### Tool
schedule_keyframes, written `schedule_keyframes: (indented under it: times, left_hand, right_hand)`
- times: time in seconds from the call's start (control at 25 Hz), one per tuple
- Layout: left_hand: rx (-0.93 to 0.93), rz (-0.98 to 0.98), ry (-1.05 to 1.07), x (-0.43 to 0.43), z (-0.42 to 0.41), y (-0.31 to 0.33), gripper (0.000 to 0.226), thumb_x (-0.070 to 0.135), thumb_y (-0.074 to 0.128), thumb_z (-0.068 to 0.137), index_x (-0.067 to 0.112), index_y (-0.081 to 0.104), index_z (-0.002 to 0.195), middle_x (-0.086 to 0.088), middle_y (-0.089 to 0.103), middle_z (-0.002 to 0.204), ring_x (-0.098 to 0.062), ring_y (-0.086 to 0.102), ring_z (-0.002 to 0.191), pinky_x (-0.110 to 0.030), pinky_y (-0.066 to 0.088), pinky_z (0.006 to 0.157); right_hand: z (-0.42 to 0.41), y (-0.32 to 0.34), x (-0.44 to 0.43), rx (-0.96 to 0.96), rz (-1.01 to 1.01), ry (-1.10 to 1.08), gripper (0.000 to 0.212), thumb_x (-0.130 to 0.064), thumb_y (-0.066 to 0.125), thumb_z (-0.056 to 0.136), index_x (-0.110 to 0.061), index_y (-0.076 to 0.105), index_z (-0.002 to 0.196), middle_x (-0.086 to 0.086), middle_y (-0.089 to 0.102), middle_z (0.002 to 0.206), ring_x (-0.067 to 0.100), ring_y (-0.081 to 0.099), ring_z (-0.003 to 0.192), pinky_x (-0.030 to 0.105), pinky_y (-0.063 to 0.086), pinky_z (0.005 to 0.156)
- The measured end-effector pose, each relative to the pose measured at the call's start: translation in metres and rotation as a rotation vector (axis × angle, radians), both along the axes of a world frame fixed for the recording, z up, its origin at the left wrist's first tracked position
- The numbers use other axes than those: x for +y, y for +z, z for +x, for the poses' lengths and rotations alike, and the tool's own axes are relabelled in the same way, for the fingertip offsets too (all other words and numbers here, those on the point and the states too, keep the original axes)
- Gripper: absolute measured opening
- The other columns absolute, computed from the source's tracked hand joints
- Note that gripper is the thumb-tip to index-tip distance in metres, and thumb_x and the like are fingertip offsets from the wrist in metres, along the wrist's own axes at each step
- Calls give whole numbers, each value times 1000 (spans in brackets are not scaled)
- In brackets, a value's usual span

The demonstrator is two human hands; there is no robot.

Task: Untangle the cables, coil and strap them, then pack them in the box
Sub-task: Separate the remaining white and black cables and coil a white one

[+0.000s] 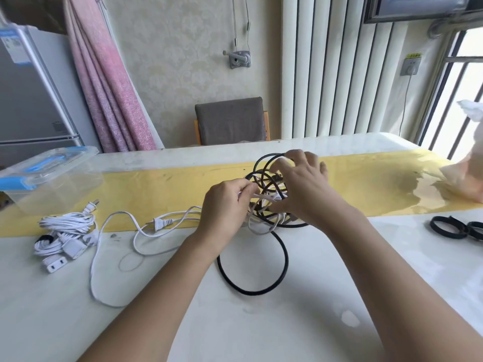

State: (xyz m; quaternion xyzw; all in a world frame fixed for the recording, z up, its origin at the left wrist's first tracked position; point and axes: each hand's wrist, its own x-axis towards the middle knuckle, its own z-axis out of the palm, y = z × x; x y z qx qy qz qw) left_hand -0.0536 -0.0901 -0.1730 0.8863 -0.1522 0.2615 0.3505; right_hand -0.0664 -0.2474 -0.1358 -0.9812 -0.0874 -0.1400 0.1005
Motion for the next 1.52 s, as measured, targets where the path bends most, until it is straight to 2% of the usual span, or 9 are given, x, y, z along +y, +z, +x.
schedule_keyframes:
  times: [0.12, 0.28, 0.48, 0.68, 0.8, 0.96, 1.16, 1.36, 1.52]
  left_hand:
    - [35, 28, 40, -4, -3, 1, 24, 28, 54, 96, 14, 73, 91, 0, 66, 70, -23, 56, 67, -31, 35, 60]
    - [89, 18, 38, 10, 5, 0, 24, 27, 54, 95, 13, 73, 91, -3, 66, 70, -20, 57, 68, -31, 37, 62]
    - [219, 45, -173, 15, 6, -1, 15, 23, 58, 94, 26, 69, 84, 13, 62, 65, 4, 51, 55, -14, 36, 55]
    - [249, -14, -261, 1, -4, 2, 12, 24, 64, 90, 25, 63, 78, 18, 63, 71, 8, 54, 64, -7, 36, 60]
    - [270, -84, -241, -5, -4, -2, 27, 31, 64, 89, 17, 58, 67, 15, 55, 55, 0, 46, 54, -18, 33, 54]
    - [344, -353, -205, -5, -1, -6, 30, 25, 57, 95, 9, 60, 70, 13, 55, 53, 2, 45, 46, -19, 34, 50]
    - [456, -675, -214, -7, 0, -1, 26, 15, 53, 97, 9, 57, 72, 1, 68, 61, -10, 61, 52, -20, 47, 50]
    - [661, -1335, -262, 1, 6, 13, 36, 12, 46, 99, 7, 44, 64, -13, 66, 58, -15, 65, 49, -19, 53, 46]
    - [710, -1720, -455, 10, 5, 22, 42, 15, 44, 101, 10, 40, 59, -21, 63, 65, -20, 68, 57, -21, 56, 52]
  right_hand:
    - [-8, 5, -6, 69, 11, -135, 81, -44, 77, 71, -24, 36, 137, 10, 22, 145, 36, 20, 135, 52, 27, 106]
    - [1, 11, -31, -20, 299, -146, 20, -23, 53, 91, -15, 67, 103, 12, 63, 107, 34, 58, 97, 37, 49, 81]
    - [14, 2, -37, 51, 520, -41, 18, -12, 53, 90, -13, 71, 90, -5, 65, 72, 19, 64, 76, 17, 47, 62]
    - [9, -1, -13, -36, 829, 381, 41, 6, 48, 88, -28, 64, 105, -15, 66, 110, 5, 61, 107, 18, 47, 86]
    - [3, 1, -6, -134, 718, 437, 51, 8, 41, 90, -28, 57, 123, -14, 49, 136, 4, 53, 116, 17, 42, 95]
    - [-2, 8, -16, -249, 395, -83, 35, 3, 39, 84, -8, 59, 109, 9, 59, 108, 28, 58, 92, 32, 45, 74]
    - [-8, 8, -13, 703, 174, 94, 25, -27, 63, 89, -7, 70, 76, 2, 72, 73, 11, 67, 59, 20, 55, 65]
    - [1, -10, 1, 432, 702, 153, 15, -20, 78, 77, -10, 69, 75, 9, 72, 71, 20, 71, 69, 31, 57, 73]
    - [2, -11, 7, 37, 711, 185, 29, -20, 86, 63, -21, 61, 78, 4, 65, 74, 13, 57, 57, 21, 43, 57]
